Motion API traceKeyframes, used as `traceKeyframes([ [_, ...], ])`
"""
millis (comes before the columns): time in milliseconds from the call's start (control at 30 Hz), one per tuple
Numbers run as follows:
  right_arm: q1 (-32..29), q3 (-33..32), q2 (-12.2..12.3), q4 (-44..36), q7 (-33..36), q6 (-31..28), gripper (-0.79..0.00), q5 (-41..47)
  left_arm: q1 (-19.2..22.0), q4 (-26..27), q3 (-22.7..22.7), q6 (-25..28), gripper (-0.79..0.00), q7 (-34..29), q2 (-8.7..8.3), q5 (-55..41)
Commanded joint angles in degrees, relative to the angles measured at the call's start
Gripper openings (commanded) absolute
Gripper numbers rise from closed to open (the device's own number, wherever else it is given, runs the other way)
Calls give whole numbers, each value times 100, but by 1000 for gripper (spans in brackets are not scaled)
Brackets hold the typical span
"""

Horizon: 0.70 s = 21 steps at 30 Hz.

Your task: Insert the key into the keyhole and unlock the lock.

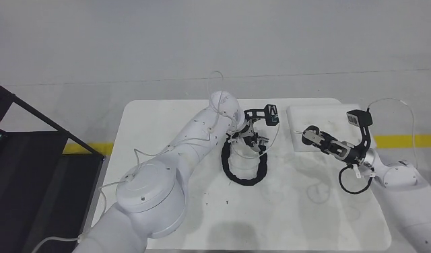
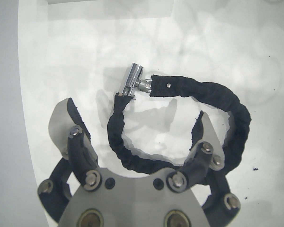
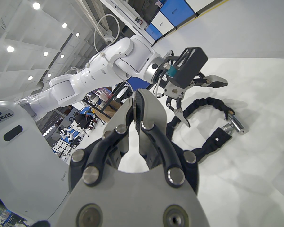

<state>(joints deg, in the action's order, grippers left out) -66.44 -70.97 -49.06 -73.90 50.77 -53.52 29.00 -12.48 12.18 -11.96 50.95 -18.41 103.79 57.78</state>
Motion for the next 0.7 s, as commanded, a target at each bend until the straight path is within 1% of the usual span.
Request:
traceKeyframes([
  [0, 0, 0, 0, 0, 0, 0, -785, 0, 1, 2, 1, -3, 0, 7, -2, 3],
  [533, 0, 0, 0, 0, 0, 0, -785, 0, 1, 2, 1, -3, 0, 7, -2, 3],
  [667, 0, 0, 0, 0, 0, 0, -785, 0, -96, 141, -13, -290, 0, 139, -29, 76],
])
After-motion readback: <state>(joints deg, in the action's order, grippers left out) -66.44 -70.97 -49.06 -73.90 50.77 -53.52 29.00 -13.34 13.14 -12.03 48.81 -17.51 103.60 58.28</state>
